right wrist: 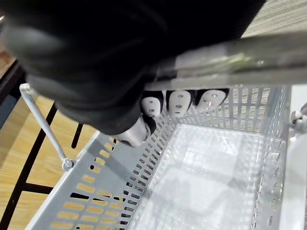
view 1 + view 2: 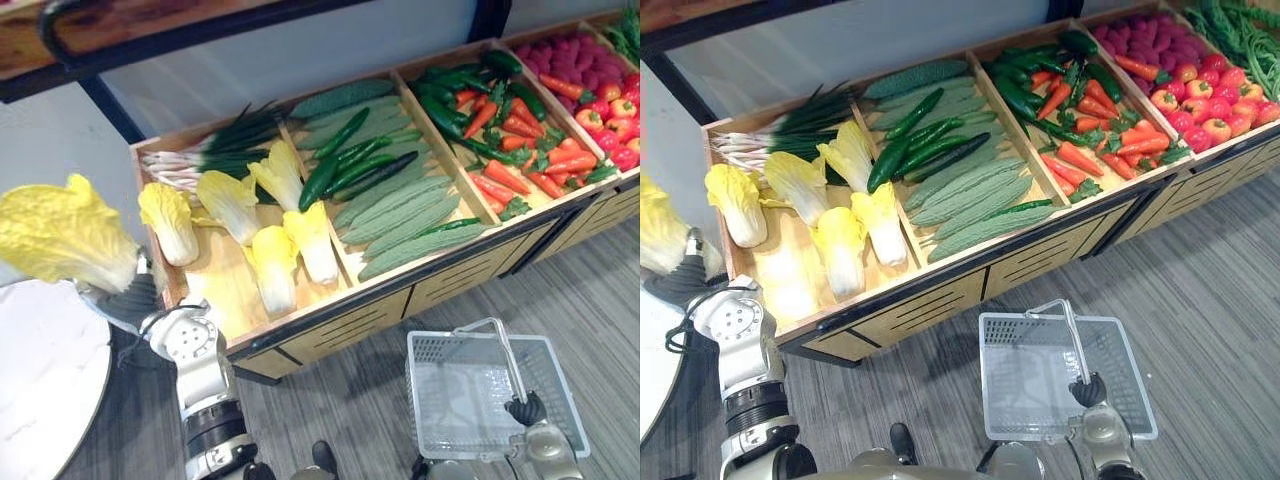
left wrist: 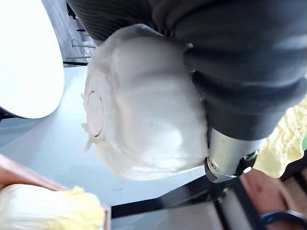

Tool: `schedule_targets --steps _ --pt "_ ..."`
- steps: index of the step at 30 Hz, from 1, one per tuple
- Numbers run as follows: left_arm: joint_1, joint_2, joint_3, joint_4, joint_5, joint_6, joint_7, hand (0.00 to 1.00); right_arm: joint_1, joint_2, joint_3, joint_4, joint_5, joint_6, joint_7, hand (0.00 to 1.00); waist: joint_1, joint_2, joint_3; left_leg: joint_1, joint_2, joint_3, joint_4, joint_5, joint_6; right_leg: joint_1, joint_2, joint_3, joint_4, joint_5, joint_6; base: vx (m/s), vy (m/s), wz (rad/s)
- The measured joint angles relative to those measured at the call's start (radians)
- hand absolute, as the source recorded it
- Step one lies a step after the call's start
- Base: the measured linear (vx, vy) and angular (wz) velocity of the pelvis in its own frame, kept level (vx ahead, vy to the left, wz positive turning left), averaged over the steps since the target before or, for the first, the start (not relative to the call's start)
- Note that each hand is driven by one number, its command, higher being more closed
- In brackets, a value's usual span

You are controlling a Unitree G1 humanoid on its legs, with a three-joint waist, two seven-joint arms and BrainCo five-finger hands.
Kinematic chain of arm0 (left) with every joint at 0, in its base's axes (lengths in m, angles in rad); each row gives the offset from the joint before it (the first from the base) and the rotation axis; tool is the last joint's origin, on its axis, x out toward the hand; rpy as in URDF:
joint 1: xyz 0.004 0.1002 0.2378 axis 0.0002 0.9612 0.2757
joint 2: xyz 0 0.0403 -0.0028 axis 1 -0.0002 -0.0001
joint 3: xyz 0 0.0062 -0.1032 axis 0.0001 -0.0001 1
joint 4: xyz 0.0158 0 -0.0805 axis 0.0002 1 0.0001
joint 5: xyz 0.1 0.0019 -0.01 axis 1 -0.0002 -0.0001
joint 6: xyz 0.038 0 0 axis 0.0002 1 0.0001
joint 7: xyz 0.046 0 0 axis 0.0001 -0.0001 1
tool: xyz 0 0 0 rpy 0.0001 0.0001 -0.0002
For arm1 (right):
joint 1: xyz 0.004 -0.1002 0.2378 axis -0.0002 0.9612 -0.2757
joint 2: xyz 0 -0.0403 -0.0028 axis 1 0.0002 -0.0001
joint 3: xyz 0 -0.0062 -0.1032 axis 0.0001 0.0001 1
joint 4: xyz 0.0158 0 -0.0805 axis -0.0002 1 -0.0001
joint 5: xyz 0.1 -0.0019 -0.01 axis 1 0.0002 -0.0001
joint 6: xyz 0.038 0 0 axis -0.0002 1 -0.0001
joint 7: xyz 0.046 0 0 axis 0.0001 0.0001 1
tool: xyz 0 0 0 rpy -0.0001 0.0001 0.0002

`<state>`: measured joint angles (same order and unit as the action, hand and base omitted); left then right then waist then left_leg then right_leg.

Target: Pick vegetable in the basket

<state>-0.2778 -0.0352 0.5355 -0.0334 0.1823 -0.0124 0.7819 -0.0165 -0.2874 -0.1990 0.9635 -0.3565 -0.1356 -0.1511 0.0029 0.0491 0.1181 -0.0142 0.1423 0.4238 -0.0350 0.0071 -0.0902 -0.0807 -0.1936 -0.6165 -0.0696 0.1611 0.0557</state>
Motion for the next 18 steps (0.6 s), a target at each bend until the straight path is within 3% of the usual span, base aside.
schedule_targets --steps 5,11,15,18 --pt "0.021 0.032 -0.147 -0.1 0.074 -0.028 -0.045 1.0 -0.002 -0.013 0.011 -0.008 0.0 0.0 0.004 1.0 -0.001 -0.008 -0.023 0.011 -0.001 0.016 -0.006 0.001 0.0 0.003 0.001 0.022 -0.018 0.009 0.009 -0.01 -0.006 -0.1" --pt "0.128 0.097 -0.402 -0.23 0.087 -0.149 -0.265 1.0 -0.057 -0.144 0.092 -0.106 -0.037 -0.001 0.031 1.0 -0.006 -0.003 -0.037 0.084 -0.012 0.196 -0.013 -0.032 -0.009 -0.041 0.02 0.199 -0.036 0.053 0.006 0.02 0.013 -0.79" --pt "0.166 0.163 -0.494 -0.228 0.068 -0.206 -0.395 1.0 -0.094 -0.245 0.188 -0.19 -0.039 -0.014 0.079 1.0 -0.031 0.004 -0.045 0.138 -0.014 0.31 -0.013 -0.057 -0.021 -0.063 0.043 0.311 -0.036 0.065 0.003 0.04 0.003 -0.94" --pt "0.166 0.243 -0.573 -0.227 0.005 -0.253 -0.486 1.0 -0.127 -0.297 0.253 -0.218 -0.036 -0.031 0.121 1.0 -0.033 0.005 -0.046 0.176 -0.015 0.381 -0.014 -0.069 -0.031 -0.072 0.061 0.383 -0.036 0.073 0.001 0.02 -0.007 -0.77"
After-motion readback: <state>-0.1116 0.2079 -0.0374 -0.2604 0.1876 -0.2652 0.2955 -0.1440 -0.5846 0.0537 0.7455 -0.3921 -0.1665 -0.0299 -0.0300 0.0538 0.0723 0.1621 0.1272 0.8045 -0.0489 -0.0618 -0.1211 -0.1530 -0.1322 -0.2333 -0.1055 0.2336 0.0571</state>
